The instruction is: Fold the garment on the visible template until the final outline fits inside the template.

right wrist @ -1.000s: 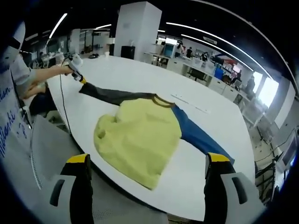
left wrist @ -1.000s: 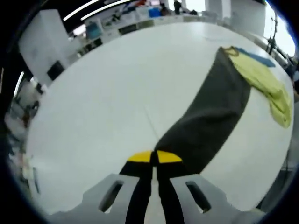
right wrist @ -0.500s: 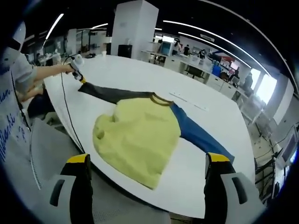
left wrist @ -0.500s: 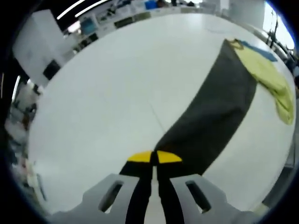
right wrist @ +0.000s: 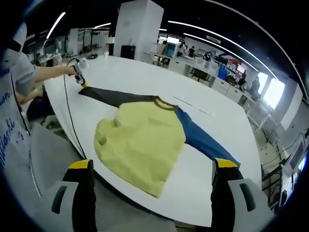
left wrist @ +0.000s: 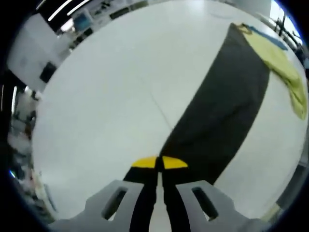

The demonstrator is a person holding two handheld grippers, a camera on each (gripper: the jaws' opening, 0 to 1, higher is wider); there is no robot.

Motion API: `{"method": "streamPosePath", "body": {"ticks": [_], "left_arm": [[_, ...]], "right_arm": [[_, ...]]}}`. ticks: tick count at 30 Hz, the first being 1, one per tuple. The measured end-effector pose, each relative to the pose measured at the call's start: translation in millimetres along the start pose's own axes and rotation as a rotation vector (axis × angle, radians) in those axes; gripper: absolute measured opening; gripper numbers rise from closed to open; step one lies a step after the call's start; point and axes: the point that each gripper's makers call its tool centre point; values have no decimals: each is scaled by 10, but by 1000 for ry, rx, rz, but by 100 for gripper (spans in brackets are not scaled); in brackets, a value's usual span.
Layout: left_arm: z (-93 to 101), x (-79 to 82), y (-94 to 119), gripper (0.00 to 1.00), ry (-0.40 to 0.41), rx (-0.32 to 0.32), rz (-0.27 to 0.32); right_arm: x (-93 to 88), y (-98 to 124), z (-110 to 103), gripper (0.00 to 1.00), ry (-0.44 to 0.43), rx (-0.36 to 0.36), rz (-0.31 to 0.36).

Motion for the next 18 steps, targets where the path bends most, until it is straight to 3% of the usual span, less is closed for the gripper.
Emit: {"method": "streamPosePath", "body": {"ticks": [18], "left_arm": [[-42,-10,-7,1,-21,23,32]], "right_arm": [[-39,-60,-5,100,-17,1,-11]]}}
Point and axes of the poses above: the point that each gripper's makers call its tool centre point, and the gripper's own axes: y roughly backward along the fingers, z roughly to its right, x roughly out of its top, and after that the axes turned 8 degrees about -y, right-handed
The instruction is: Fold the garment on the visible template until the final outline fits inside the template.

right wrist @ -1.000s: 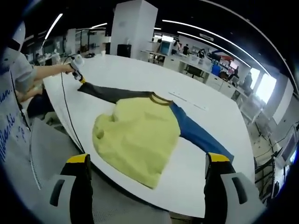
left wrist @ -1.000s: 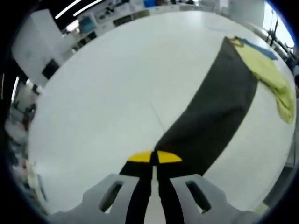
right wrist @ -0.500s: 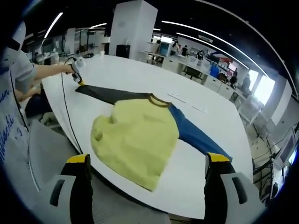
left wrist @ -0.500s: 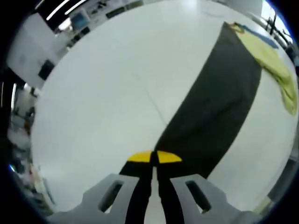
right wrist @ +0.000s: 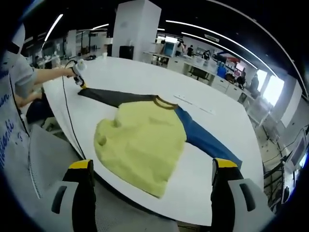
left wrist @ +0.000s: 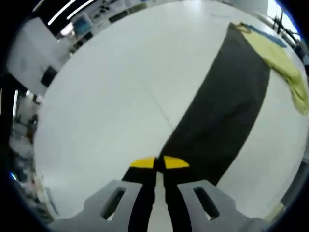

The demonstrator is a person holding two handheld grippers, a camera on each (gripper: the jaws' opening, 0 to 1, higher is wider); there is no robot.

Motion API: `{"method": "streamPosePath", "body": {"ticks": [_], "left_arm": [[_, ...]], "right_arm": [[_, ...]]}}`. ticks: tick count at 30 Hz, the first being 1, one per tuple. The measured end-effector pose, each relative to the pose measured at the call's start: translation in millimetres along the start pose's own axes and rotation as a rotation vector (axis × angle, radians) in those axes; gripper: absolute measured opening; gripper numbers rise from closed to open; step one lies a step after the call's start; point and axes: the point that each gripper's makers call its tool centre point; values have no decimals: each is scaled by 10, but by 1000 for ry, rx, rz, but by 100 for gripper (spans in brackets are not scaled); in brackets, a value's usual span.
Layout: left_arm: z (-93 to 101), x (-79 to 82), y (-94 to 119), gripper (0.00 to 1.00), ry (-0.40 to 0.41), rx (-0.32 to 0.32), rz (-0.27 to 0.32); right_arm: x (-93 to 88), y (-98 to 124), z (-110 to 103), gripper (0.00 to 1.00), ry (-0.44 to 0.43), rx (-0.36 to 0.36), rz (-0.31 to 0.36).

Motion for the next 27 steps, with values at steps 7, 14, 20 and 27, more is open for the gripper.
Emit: {"method": "streamPosePath", "body": {"ticks": [7,14,20,27], "left_arm": [[-33,-2,17,9,-6,22,8],[-66,-8,54,17,13,35,26],[-100,49,173,20,36,64,72],[-106,148,338,29,45,81,118]], "right_arm": [[14,-31,-10,100,-4,9,9],[33,-36,11,100,-4,10,17],[41,-43,-9,100,-7,20,26],[101,-26,6,100,3,23,46]]}}
Point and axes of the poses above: the point that each gripper's makers call its tool centre point, and the gripper's own axes: y roughly backward along the fingers, z roughly to its right, x roughly out of its top, and after that the axes turned 8 degrees about -y, right-handed
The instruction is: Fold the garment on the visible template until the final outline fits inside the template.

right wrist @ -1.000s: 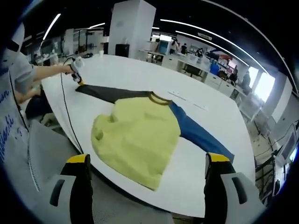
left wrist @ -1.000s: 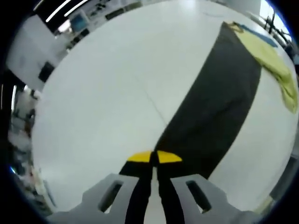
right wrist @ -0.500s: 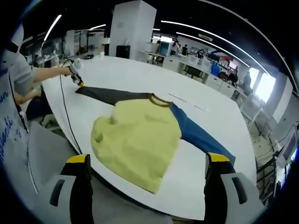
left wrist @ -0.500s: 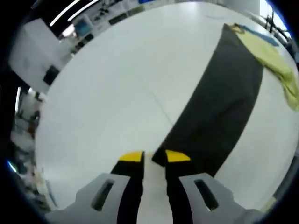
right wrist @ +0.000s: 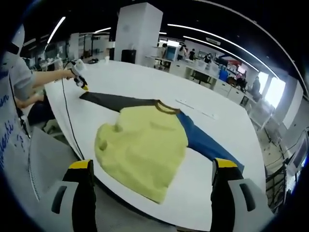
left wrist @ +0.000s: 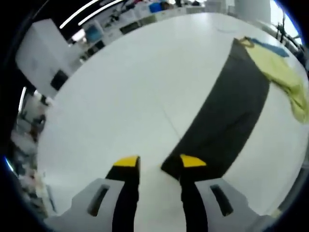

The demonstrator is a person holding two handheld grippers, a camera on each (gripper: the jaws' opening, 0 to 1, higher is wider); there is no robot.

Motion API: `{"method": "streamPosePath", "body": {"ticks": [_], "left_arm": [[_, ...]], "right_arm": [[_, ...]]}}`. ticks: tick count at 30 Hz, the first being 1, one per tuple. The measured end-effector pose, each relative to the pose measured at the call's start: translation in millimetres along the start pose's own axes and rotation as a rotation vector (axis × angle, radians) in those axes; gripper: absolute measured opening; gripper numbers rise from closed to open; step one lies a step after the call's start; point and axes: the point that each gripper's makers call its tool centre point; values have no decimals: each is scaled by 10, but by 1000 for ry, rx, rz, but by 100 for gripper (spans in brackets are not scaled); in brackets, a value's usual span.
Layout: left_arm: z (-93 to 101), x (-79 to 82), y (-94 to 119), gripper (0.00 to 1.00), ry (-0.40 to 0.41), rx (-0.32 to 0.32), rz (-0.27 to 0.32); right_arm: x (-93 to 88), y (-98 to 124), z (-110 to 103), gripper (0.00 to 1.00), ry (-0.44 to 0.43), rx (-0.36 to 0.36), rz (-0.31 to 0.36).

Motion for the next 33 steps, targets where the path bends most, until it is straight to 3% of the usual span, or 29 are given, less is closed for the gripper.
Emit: {"method": "streamPosePath", "body": {"ticks": [3,5,9,13,22,33], "left_arm": [[76,201,46,34,139,-64,123],[57,251,90,38,164,-62,153],[90,308,214,42,102,-50,157],[91,476,387,46,60,-10,232],[281,710,747,58,16,-26,321],[541,873,1045,73,-40,-65,391]], "right_arm": [[15,10,4,100,3,0,8],[17,17,-2,100,4,4,13],[-2,37,11,100,1,2,18],[-15,52,31,100,0,-1,23],[-2,94,78,100,-5,-7,47],[64,149,169,100,29,-9,61]]}}
Point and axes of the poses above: the point that each gripper's makers call its tool centre point, and the gripper's own axes: y roughly backward along the fingers, z roughly to its right, x roughly out of its top, and after that the axes turned 8 degrees about -y, right-handed
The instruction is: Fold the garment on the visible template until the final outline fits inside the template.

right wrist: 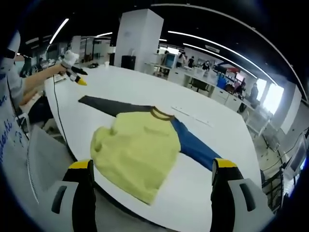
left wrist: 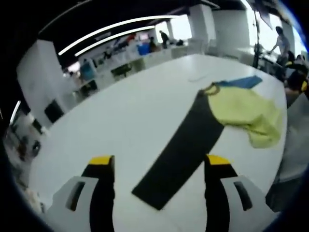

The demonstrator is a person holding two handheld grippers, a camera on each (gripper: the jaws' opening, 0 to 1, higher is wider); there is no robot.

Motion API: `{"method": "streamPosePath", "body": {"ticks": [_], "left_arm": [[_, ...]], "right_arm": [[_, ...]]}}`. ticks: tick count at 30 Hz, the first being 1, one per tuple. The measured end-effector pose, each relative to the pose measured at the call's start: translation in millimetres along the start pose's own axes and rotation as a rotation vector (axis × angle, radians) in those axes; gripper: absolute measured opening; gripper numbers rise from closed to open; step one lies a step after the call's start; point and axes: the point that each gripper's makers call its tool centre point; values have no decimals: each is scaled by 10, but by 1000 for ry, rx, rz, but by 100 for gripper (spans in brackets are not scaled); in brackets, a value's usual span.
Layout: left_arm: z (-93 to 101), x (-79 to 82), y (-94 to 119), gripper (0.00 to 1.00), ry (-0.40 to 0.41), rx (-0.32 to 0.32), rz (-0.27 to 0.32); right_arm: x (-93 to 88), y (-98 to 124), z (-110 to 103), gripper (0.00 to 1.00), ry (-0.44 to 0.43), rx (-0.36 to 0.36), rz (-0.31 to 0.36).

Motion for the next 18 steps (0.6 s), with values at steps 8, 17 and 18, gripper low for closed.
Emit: {"method": "streamPosePath", "body": {"ticks": [8,17,18], "left_arm": [[183,167,175,80,-26,-11,41],[416,369,384,87,-40,-38,104],[447,387,405,88,-44,-45,106]], "right_arm": [[8,37,31,100,8,-2,8],[8,84,77,100,3,-4,26],[4,87,80,100,6,-3,27]]}}
Point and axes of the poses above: the point that each gripper's makers call its tool centre point, and the gripper's own axes: y roughly backward along the fingers, z roughly to its right, x roughly out of its top, and after that the axes turned 8 degrees about -y, right-handed
